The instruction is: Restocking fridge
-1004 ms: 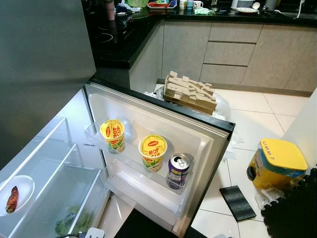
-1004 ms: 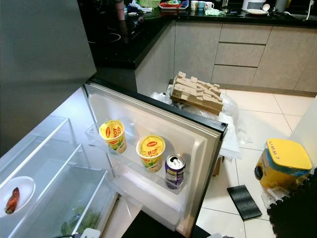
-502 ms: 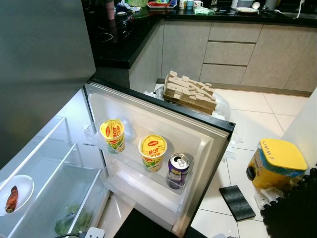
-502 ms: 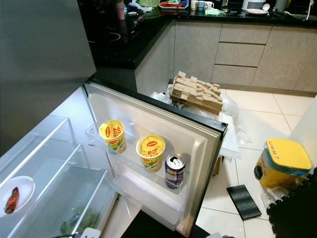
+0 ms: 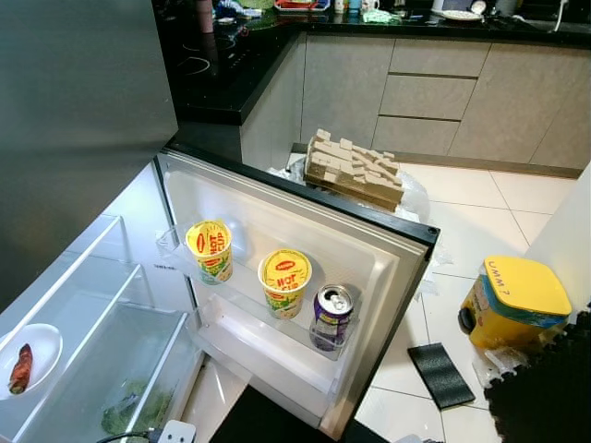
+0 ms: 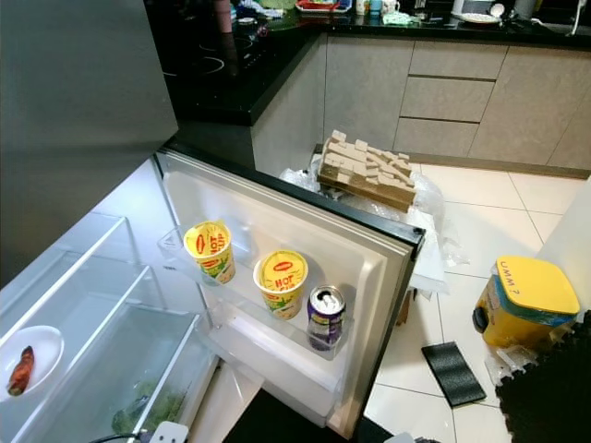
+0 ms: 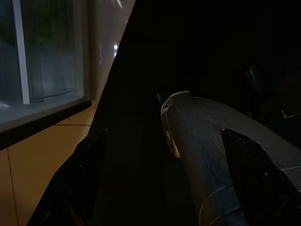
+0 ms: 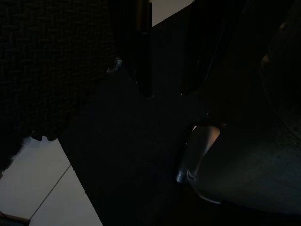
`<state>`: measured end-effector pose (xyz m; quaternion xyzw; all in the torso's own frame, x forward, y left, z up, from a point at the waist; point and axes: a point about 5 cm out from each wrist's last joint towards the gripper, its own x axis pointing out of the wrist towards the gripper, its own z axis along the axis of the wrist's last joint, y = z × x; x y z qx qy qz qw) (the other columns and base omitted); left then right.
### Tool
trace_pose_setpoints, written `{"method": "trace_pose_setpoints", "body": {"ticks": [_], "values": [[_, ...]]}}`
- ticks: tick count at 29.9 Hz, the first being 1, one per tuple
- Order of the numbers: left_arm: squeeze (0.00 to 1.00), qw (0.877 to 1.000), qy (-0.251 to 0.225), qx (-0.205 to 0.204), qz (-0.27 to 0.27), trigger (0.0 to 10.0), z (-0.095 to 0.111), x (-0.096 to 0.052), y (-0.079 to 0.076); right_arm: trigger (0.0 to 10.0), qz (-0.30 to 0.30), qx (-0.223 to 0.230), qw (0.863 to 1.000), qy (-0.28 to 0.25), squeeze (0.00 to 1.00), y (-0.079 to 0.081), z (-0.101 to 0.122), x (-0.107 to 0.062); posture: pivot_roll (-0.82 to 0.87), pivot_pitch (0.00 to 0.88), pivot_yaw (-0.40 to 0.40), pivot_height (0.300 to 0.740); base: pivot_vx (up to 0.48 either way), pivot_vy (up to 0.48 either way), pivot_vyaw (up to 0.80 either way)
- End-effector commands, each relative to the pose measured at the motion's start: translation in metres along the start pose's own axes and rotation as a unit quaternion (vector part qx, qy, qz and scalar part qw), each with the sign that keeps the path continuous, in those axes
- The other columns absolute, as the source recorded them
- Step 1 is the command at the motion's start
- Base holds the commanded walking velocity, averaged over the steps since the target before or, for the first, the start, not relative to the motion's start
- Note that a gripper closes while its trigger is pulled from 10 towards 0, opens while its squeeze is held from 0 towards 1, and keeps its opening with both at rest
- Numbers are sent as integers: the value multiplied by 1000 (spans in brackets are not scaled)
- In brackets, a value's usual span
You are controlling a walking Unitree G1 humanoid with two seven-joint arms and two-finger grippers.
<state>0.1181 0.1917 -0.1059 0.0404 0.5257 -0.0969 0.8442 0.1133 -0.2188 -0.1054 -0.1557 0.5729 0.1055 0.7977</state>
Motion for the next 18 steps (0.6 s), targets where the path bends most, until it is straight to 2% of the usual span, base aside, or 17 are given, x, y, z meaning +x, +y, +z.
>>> {"method": "trace_pose_setpoints", "body": {"ticks": [1, 18], "values": [[0, 1000, 27, 0, -13, 10000, -12, -1, -6, 10000, -5, 0, 1000, -2, 0, -3, 2, 0, -25, 0, -11, 740, 0, 0, 0], [0, 1000, 26, -1, -17, 10000, -14, -2, -4, 10000, -3, 3, 1000, -4, 0, -2, 2, 0, -39, 0, -2, 740, 0, 0, 0]]}}
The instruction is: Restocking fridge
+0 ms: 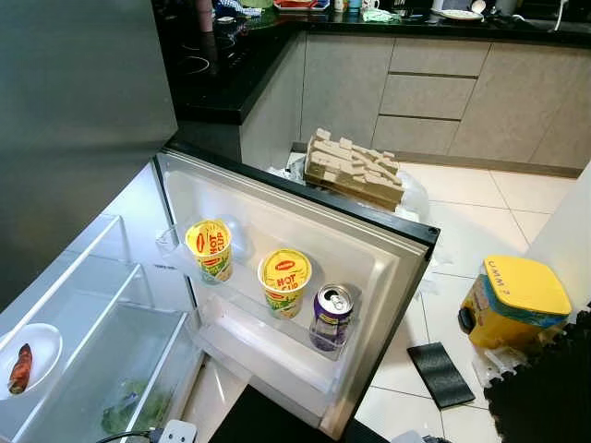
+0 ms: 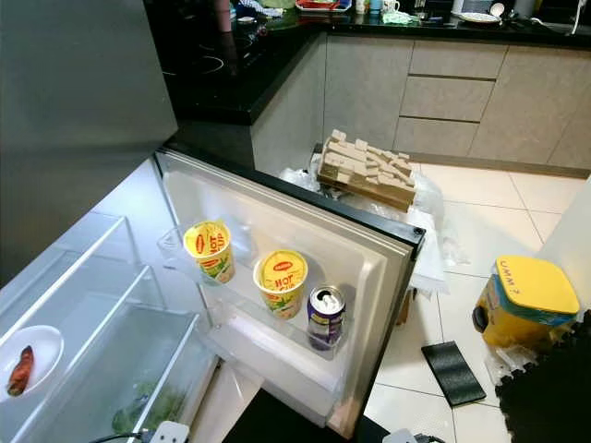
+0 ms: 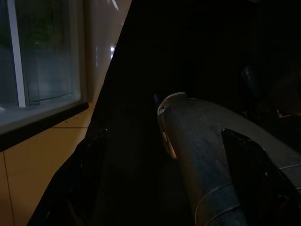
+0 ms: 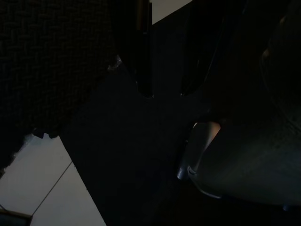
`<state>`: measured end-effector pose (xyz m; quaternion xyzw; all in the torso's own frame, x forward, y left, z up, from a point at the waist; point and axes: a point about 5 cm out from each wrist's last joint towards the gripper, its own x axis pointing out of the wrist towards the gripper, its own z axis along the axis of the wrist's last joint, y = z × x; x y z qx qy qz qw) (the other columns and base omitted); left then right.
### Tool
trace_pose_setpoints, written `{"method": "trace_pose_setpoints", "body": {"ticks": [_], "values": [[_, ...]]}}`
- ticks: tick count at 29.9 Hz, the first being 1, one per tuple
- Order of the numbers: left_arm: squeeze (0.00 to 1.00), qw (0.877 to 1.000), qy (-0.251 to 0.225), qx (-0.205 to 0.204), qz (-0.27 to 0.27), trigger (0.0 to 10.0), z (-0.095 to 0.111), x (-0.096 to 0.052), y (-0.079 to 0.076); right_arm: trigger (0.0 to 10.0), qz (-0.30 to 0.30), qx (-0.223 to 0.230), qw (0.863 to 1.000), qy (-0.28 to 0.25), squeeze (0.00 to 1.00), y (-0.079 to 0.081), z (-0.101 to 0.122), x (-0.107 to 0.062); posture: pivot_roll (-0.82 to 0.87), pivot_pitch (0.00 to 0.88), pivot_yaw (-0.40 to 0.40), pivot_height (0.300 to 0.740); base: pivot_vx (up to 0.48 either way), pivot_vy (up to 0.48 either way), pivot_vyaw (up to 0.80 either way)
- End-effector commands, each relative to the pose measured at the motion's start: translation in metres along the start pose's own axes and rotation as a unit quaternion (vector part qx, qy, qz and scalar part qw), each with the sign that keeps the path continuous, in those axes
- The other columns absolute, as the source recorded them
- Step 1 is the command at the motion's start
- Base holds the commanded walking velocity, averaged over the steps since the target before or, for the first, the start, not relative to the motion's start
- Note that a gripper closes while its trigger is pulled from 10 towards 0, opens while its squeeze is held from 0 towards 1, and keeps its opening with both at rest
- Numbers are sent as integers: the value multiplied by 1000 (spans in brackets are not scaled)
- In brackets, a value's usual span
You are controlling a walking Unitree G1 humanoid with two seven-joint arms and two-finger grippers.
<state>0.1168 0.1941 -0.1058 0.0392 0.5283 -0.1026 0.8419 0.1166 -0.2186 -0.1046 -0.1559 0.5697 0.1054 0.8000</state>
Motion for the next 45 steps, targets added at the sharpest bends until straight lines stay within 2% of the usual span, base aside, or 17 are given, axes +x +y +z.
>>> {"method": "trace_pose_setpoints", "body": {"ticks": [1, 12, 24, 32, 45], "values": [[0, 1000, 25, -3, -13, 10000, -14, -1, -8, 10000, -2, 5, 1000, 2, 0, -1, -3, 0, -41, 0, -3, 740, 0, 0, 0], [0, 999, 31, -8, -29, 10000, -16, 0, -15, 10000, -2, 11, 1000, 3, 0, 1, -4, 0, -42, 0, -2, 740, 0, -56, 0], [0, 999, 34, -10, -28, 10000, -17, 0, -13, 10000, -8, 8, 1000, -9, 0, -6, 5, 0, -46, 0, -11, 740, 0, -358, 0], [0, 999, 37, -13, -34, 10000, -17, 1, -18, 10000, -11, 6, 1000, -11, 0, -11, 7, -1, -56, 0, -12, 740, 0, -418, 0], [0, 998, 41, -17, -37, 10000, -21, 0, -19, 10000, 0, 8, 1000, -7, 0, -9, 4, -1, -54, 0, -13, 740, 0, -453, 0]]}}
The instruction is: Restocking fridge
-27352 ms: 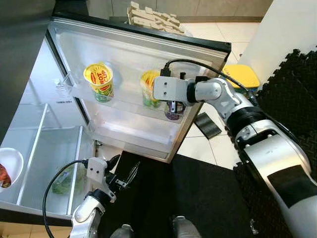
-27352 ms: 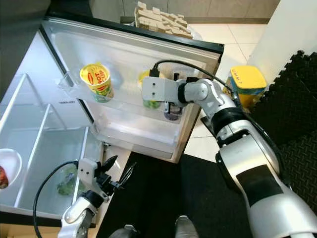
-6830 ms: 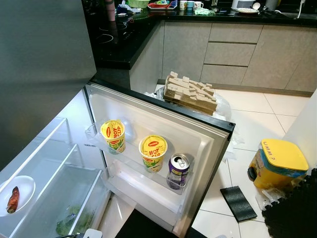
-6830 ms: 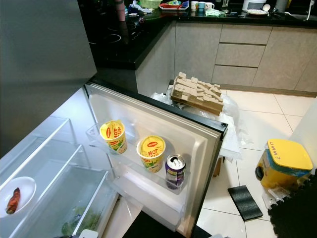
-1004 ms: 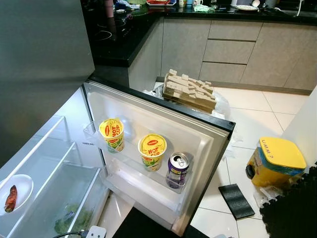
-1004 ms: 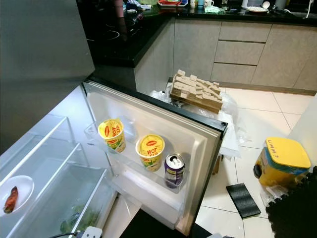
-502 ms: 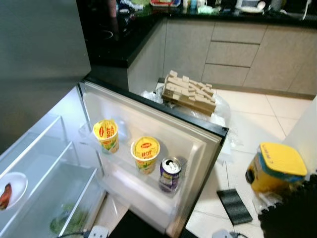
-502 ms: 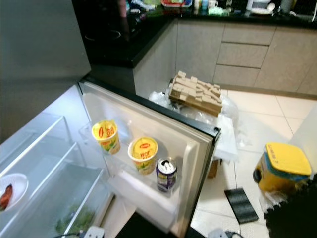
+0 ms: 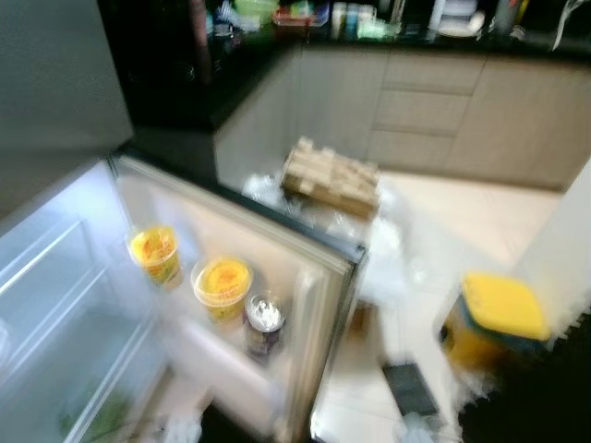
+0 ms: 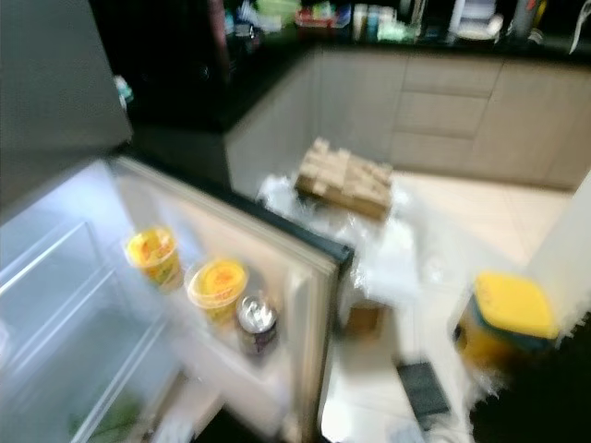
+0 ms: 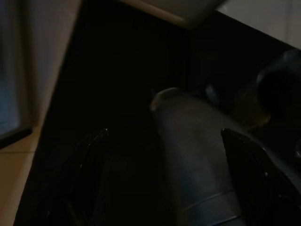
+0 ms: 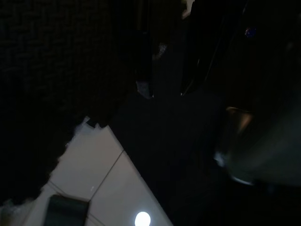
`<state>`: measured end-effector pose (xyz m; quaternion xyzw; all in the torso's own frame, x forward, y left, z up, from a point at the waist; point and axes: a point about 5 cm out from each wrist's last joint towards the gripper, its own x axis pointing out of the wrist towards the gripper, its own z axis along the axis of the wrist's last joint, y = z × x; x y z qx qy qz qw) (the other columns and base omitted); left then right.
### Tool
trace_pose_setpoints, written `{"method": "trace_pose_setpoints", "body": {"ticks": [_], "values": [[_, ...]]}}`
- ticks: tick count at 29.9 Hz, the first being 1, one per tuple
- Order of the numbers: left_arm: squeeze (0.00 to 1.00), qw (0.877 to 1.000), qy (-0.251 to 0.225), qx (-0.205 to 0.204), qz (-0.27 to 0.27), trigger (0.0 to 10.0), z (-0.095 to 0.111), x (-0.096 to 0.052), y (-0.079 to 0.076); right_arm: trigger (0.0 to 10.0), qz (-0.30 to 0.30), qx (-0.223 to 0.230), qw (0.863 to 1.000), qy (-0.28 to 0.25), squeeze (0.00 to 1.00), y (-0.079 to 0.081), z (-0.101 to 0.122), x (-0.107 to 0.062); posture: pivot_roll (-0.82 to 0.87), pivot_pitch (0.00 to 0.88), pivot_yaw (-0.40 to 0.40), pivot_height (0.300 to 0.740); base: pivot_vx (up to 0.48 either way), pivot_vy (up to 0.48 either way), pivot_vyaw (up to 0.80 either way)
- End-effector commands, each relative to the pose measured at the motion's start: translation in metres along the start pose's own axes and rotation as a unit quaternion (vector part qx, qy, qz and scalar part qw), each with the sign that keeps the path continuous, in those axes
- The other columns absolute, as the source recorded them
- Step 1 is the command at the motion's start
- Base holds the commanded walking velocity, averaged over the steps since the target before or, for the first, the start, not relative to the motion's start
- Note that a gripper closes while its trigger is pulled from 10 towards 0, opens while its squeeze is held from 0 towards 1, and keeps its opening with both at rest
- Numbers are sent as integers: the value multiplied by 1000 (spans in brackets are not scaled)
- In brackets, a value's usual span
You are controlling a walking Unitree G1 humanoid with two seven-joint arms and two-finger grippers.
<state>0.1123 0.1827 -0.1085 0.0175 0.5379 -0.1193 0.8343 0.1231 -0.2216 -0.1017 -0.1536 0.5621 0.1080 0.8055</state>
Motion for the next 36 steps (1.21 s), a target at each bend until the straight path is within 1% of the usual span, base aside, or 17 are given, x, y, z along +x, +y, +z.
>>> {"method": "trace_pose_setpoints", "body": {"ticks": [1, 3, 6, 12, 27, 36], "values": [[0, 999, 31, -8, -10, 10000, -18, -1, -7, 10000, -2, 8, 1000, 3, 0, -3, -2, -1, -54, 0, -13, 740, 0, -458, 0], [0, 999, 29, -13, -8, 10000, -17, -1, -7, 10000, 3, 10, 1000, 3, 0, -3, -2, -1, -54, 0, -12, 740, 0, -369, 797], [0, 999, 27, -20, -4, 10000, -17, -2, -6, 10000, 6, 13, 1000, 3, 0, -2, -2, -1, -54, 0, -12, 740, 0, 0, 788], [0, 999, 26, -23, -6, 10000, -16, -1, -6, 10000, 13, 22, 1000, 2, 0, -1, -2, -1, -54, 0, -14, 740, 0, 0, 782], [0, 999, 24, -22, -13, 10000, -14, 0, -9, 10000, 5, 25, 1000, 7, 0, -5, -6, -2, -61, 0, -12, 740, 0, 0, 779], [0, 999, 25, -17, -21, 10000, -14, 0, -11, 10000, 1, 25, 1000, 11, 0, -3, -9, -2, -58, 0, -14, 740, 0, 0, 781]]}}
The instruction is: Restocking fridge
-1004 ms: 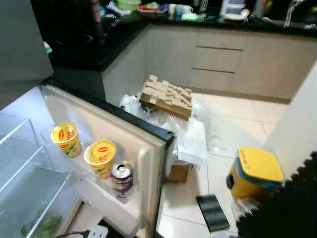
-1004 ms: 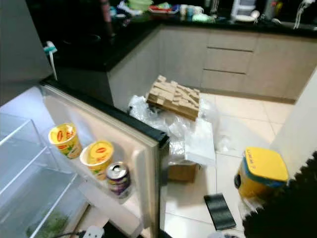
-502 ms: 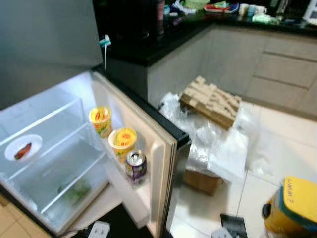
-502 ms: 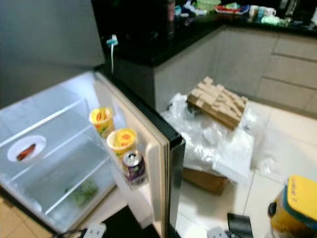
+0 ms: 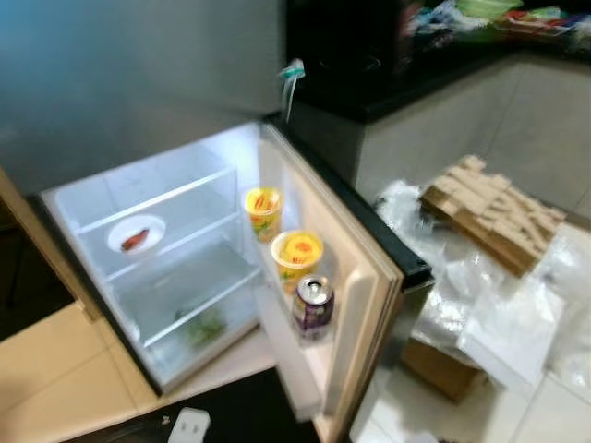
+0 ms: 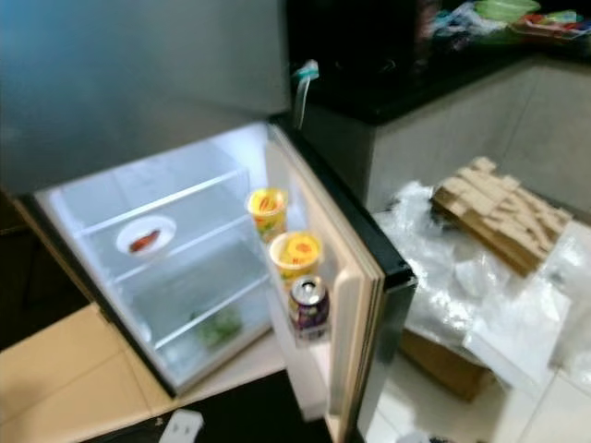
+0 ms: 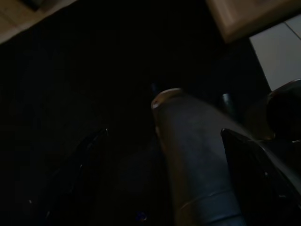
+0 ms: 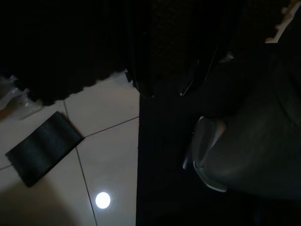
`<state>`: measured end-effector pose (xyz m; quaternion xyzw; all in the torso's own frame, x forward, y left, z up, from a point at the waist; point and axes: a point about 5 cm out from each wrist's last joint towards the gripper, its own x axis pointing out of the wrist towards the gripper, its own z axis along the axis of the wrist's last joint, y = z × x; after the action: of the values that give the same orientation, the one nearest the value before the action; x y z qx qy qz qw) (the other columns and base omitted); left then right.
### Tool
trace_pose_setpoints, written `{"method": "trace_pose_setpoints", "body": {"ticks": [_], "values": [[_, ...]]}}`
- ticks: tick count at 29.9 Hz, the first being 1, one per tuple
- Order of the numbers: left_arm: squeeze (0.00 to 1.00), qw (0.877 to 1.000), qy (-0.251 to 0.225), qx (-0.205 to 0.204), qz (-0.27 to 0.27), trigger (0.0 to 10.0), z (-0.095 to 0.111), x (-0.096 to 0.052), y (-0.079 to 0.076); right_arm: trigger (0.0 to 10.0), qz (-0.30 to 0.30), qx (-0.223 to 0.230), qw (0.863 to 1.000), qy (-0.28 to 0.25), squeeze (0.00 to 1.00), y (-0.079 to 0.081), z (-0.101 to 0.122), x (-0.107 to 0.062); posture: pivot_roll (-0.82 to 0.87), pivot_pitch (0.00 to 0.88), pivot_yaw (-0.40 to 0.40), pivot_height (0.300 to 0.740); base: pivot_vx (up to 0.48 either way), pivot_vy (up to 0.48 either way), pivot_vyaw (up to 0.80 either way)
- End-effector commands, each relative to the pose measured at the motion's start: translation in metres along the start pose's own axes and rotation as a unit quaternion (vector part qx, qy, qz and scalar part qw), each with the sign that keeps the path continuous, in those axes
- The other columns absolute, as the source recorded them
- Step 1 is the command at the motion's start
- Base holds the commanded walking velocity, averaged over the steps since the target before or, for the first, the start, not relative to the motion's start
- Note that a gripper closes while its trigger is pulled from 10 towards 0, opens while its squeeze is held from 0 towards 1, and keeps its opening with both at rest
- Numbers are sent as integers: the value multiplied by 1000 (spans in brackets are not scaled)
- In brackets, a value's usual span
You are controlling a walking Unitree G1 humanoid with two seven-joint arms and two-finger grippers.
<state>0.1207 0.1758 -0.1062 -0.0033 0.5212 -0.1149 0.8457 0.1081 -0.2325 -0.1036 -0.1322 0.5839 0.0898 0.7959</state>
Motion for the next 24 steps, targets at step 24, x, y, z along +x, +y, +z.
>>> {"method": "trace_pose_setpoints", "body": {"ticks": [24], "values": [[0, 999, 51, -4, -13, 10000, -25, -4, -3, 10000, -93, 49, 994, 5, 0, -22, 1, -3, -57, 0, -13, 740, 0, -128, 66]]}}
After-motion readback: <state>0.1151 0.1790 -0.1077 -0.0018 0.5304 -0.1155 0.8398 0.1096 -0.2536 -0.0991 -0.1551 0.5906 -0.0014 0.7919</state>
